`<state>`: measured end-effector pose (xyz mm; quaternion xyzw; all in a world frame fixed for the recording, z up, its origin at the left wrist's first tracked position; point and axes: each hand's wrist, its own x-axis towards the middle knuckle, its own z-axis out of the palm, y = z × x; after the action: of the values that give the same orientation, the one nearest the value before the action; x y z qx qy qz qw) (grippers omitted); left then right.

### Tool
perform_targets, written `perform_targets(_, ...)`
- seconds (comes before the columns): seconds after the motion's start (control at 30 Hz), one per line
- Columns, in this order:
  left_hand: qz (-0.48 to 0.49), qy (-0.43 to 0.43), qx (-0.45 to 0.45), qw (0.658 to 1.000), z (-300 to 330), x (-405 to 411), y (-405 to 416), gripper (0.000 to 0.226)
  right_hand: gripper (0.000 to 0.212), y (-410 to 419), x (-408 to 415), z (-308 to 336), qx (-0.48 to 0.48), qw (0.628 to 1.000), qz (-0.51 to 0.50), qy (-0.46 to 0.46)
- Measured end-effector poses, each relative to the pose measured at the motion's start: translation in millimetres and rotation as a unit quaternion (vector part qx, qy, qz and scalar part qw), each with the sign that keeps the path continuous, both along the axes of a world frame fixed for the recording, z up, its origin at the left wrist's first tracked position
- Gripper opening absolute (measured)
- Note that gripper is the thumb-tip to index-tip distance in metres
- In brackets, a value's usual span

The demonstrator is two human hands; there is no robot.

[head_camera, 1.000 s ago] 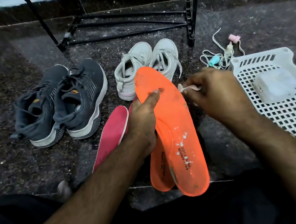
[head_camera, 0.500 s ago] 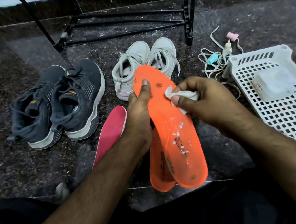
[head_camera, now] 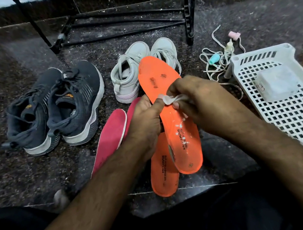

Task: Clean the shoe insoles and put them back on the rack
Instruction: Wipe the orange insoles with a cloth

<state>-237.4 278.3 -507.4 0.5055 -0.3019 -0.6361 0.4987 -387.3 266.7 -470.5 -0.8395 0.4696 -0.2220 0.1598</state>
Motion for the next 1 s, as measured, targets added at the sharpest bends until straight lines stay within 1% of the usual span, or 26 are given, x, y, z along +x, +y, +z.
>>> perform_targets(0.07,0.012,0.018,0.002,1.0,1,-1,1,0.031,0.021,0,1,-2,0.002,0.999,0.0,0.033)
perform_targets(0.13,0.002,0.027,0.005,1.0,3,-2,2,0.028,0.018,-3,-3,-2,-0.01,0.997,-0.031,0.063)
perform_targets(0.23,-0.032,0.034,0.008,0.999,5,-1,3,0.015,0.017,-7,-9,-1,-0.006,0.995,-0.078,0.065)
perform_targets(0.27,-0.033,0.034,0.012,0.999,6,0,3,0.014,0.017,-8,-9,-2,-0.003,0.994,-0.084,0.063)
perform_targets(0.33,-0.02,0.038,0.015,0.999,6,2,4,0.02,0.022,-7,-8,-3,0.002,0.995,-0.082,0.049)
perform_targets(0.43,-0.001,0.039,0.008,0.999,5,5,2,0.026,0.036,-4,-6,3,0.011,0.998,-0.056,0.02)
perform_targets(0.57,0.022,0.051,0.001,0.998,6,4,3,0.041,0.028,-3,-4,1,0.014,1.0,0.004,0.022)
perform_targets(0.63,0.037,0.057,0.003,0.998,6,5,2,0.042,0.032,-3,-5,1,0.037,0.999,0.008,0.007)
perform_targets(0.7,0.044,0.056,0.004,0.997,6,6,2,0.044,0.036,-3,-6,2,0.031,0.999,0.003,0.003)
perform_targets(0.8,0.015,0.039,0.003,0.999,6,6,3,0.05,0.029,-4,-8,2,0.022,0.999,-0.037,-0.022)
perform_targets(0.87,-0.001,0.022,0.005,1.0,7,3,5,0.045,0.021,-6,-10,1,0.016,0.997,-0.077,-0.029)
perform_targets(0.93,-0.003,0.024,-0.001,1.0,6,2,5,0.044,0.019,-8,-12,1,0.009,0.994,-0.107,-0.034)
perform_targets(1.0,0.007,0.029,-0.015,0.999,3,1,4,0.035,0.017,-7,-10,4,0.005,0.994,-0.1,-0.038)
